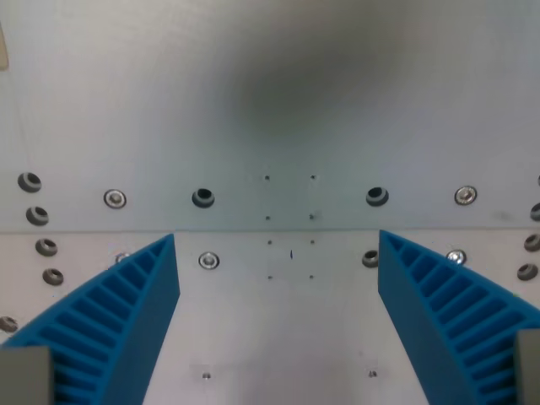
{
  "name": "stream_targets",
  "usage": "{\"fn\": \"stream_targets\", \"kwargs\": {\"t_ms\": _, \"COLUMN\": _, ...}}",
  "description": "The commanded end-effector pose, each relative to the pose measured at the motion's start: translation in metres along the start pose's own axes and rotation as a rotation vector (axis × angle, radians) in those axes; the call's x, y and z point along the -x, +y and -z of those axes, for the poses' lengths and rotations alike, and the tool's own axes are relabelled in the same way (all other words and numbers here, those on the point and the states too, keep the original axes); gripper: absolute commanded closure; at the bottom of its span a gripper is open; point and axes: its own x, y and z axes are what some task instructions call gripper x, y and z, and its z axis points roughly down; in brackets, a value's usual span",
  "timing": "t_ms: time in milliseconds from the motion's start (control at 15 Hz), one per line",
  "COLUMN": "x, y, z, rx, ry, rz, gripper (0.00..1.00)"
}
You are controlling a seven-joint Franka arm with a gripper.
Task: Move in base negative x
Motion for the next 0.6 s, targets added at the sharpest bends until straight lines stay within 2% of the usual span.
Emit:
{"fn": "stream_targets", "kwargs": {"t_ms": 67, "x": 0.026, "y": -0.003, "z": 0.001, "rx": 0.003, "ry": 0.081, "rz": -0.003, "gripper": 0.00}}
{"fn": "stream_targets", "kwargs": {"t_ms": 600, "x": 0.065, "y": -0.006, "z": -0.010, "rx": 0.003, "ry": 0.081, "rz": -0.003, "gripper": 0.00}}
